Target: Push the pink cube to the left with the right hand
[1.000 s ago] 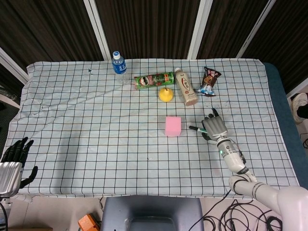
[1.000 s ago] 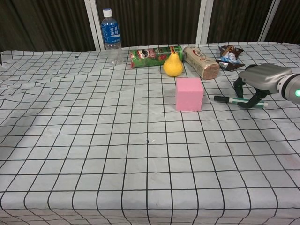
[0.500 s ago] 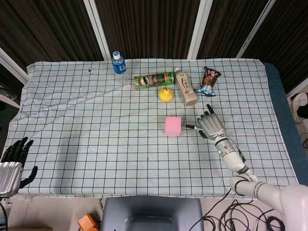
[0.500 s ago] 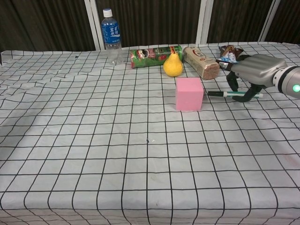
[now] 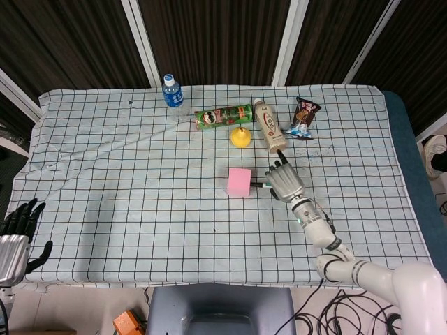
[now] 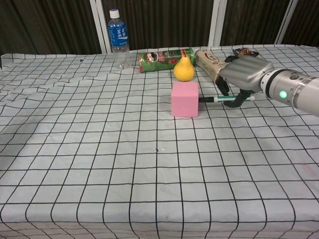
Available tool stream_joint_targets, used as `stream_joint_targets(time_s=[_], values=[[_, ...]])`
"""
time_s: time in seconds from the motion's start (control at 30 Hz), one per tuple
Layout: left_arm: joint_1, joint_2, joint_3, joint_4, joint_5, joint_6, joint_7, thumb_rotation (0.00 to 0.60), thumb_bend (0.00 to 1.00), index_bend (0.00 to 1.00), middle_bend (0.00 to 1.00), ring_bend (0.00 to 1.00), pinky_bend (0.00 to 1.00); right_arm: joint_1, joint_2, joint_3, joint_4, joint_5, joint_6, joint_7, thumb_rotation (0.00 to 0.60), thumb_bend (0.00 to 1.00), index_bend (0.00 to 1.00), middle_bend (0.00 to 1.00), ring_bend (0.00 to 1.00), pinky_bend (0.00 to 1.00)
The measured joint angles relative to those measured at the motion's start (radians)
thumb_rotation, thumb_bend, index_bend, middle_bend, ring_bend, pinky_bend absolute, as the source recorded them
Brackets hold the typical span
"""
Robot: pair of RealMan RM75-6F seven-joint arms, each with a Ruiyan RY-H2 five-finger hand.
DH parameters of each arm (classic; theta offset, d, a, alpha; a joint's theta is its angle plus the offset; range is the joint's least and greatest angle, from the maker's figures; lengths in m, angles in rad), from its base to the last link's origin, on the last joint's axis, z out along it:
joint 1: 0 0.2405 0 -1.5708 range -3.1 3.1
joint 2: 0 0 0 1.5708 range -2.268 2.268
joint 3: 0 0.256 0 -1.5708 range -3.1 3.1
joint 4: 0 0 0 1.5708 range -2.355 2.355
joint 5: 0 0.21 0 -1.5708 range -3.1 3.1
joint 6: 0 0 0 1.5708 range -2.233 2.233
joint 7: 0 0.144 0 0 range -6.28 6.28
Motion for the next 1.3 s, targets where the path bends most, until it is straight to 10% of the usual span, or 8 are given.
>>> stream_joint_targets(time_s=[0.57, 1.3], values=[[0.010, 0.021, -0.001, 0.007, 0.013, 0.022, -0.070, 0.600, 0.40, 0.00, 0.00, 0.00, 0.13, 0.115, -0.131, 0.077, -0.003, 0.118, -0.004, -0.204, 0.600, 0.64, 0.89, 0.55, 0.34, 0.04], [0.024, 0.059, -0.001, 0.048, 0.032, 0.053, -0.207, 0.600, 0.40, 0.00, 0.00, 0.00, 0.13, 0.358, -0.433, 0.222, 0.300, 0.290, -0.001, -0.338, 0.600, 0.64, 0.89, 0.55, 0.34, 0.04]])
